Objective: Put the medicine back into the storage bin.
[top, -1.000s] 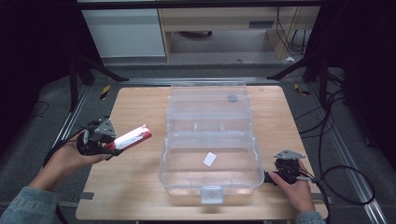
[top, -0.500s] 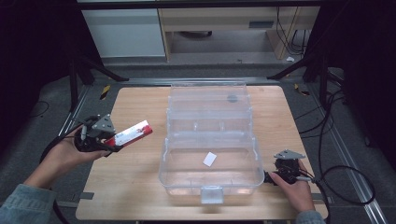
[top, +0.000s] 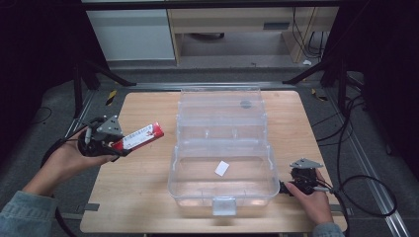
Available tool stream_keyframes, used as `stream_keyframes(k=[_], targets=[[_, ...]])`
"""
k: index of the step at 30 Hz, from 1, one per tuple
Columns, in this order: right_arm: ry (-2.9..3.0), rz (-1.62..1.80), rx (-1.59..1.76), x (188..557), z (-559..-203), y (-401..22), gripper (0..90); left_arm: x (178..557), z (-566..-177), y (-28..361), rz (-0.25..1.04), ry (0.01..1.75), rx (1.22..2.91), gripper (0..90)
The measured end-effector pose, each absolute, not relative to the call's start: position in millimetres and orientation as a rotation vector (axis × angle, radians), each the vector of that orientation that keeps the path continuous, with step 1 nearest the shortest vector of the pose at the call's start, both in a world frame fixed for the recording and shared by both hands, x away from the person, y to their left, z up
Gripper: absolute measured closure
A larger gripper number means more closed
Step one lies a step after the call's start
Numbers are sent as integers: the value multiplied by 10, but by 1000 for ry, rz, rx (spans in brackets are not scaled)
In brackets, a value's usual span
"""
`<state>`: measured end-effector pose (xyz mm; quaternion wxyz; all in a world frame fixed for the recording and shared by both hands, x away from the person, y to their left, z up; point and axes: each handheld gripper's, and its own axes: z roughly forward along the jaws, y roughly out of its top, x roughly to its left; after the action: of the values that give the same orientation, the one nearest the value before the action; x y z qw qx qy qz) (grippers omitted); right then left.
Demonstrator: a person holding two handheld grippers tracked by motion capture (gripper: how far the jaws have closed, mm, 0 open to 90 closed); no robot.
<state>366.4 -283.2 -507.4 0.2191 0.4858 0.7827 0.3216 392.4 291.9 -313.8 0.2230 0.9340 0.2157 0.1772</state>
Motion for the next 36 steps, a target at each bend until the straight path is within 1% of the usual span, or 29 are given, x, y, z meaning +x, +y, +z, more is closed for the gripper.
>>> stream_keyframes(k=[17,36], targets=[[2165,890,1344,3664,-5074,-2832,10,3882,-2911,2875,508,551,2554,511],[2166,890,1343,3664,-5074,-2832,10,3900,-2672,2434,505,407,2566,511]])
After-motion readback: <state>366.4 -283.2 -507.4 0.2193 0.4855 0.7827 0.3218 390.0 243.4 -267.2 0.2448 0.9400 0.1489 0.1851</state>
